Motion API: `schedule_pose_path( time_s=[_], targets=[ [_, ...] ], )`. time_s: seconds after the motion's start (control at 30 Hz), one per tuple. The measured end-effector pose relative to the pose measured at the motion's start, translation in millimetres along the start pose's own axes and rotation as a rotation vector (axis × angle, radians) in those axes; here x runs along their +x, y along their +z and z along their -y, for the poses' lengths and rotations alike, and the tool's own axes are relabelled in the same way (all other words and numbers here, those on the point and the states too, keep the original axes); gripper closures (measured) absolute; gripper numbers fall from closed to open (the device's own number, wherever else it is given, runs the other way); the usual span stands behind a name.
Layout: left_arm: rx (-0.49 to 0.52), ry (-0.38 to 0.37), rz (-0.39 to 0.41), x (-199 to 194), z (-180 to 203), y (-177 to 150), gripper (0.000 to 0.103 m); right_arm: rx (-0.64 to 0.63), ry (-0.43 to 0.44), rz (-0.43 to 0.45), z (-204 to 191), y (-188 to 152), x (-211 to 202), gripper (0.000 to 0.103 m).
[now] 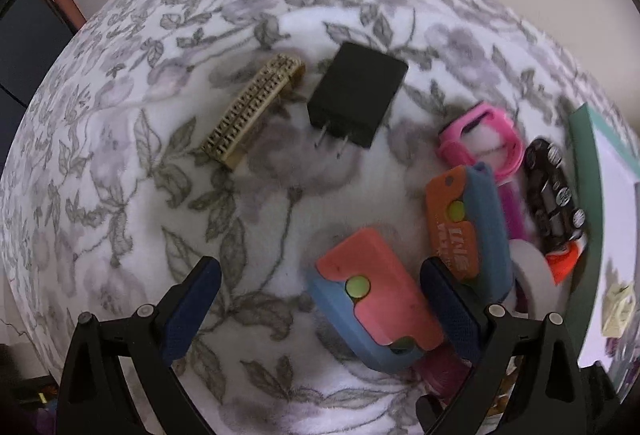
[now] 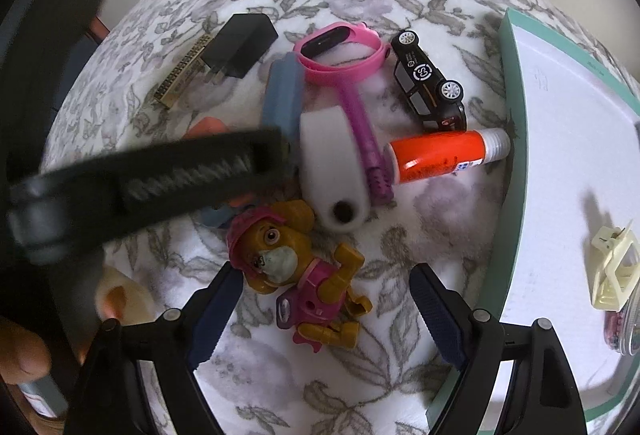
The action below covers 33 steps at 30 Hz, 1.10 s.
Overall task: Organize rigid objects
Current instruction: 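Grasp the pink-blue block with the left tool while the right tool grasps the dog figurine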
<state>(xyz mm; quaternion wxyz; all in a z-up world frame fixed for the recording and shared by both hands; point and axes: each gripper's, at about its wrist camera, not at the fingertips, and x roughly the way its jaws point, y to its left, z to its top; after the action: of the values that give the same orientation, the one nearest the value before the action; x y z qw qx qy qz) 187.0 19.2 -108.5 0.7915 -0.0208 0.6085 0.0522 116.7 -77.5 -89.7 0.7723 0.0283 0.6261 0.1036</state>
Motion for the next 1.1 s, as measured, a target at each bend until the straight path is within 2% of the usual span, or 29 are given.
schedule_pose_path(
  time_s=[0.13,0.27,0.37,0.47,0.5,0.53,0.73,0.9,0.93,0.97,1.1],
  targets=[
    [-0.024,0.002,-0.065,7,1,-1,0.003,-0.009,-0.008,0.004,-3,-2,1,0.017],
    [-0.025,0.002,-0.083,6,2,-2,0.009,-0.024,-0.044,0.009,-6,-4,-1,0.031],
    [-0.01,-0.003,-0.081,3,2,-2,0.022,-0.028,-0.052,0.01,-6,-5,-2,0.036],
    [0.005,-0.012,-0.077,-4,2,1,0.041,-0.022,-0.041,0.012,-5,-5,-2,0.037],
    [0.009,-0.015,-0.076,-6,4,2,0.05,-0.023,-0.04,0.012,-4,-5,-3,0.037],
    [0.014,-0.01,-0.076,-8,6,4,0.054,-0.024,-0.038,0.011,-5,-5,-3,0.037],
    [-0.013,-0.002,-0.093,-25,-16,11,0.056,-0.014,-0.005,0.017,6,1,-13,0.038],
    [-0.06,-0.001,-0.058,-43,-34,19,0.057,-0.002,0.019,0.053,12,-1,-32,0.04],
    [-0.066,-0.005,-0.048,-47,-36,21,0.058,-0.002,0.023,0.065,13,0,-38,0.042],
    [-0.072,-0.008,-0.031,-57,-37,23,0.058,-0.002,0.027,0.071,14,1,-42,0.053],
    [-0.073,-0.014,0.01,-76,-41,29,0.058,0.007,0.028,0.079,23,2,-49,0.056]
  ],
)
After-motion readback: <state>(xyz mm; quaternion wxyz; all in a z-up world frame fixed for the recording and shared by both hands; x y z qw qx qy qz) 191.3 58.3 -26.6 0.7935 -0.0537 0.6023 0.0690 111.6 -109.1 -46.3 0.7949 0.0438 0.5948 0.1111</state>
